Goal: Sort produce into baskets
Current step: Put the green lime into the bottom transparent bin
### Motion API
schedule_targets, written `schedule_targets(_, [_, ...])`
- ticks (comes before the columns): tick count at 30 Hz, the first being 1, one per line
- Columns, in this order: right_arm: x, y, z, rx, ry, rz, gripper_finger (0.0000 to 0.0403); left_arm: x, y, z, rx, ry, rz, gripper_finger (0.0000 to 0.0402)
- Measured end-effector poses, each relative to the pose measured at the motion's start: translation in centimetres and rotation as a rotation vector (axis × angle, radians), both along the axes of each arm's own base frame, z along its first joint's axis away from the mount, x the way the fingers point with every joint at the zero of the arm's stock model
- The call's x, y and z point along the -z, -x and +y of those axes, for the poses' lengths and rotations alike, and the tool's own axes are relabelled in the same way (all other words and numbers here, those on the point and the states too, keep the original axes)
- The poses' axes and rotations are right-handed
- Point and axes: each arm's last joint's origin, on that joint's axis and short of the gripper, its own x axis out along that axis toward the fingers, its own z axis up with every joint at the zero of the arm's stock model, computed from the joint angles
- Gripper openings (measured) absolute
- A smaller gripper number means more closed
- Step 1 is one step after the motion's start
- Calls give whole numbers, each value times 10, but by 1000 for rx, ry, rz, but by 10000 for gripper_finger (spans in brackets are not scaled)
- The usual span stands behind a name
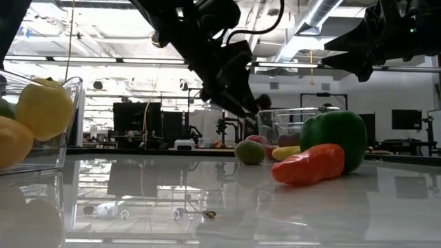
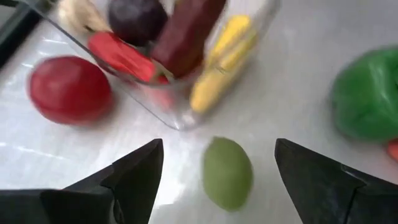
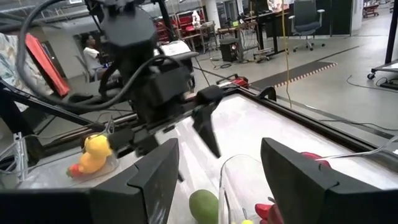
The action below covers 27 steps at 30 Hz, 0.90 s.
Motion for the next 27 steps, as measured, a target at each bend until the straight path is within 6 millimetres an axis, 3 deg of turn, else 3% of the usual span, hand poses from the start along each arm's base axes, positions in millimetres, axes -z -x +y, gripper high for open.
schedule_targets(8, [-1, 0, 0, -1, -7, -8, 256, 17, 3, -16, -8, -18, -64, 325])
schedule_targets(19, [0, 0, 0, 0, -7, -6, 256, 67, -12, -18, -22, -43, -96, 343])
schedule_targets(27, [0, 0, 0, -1, -2, -3, 256, 74, -11, -18, -37, -56, -62, 289])
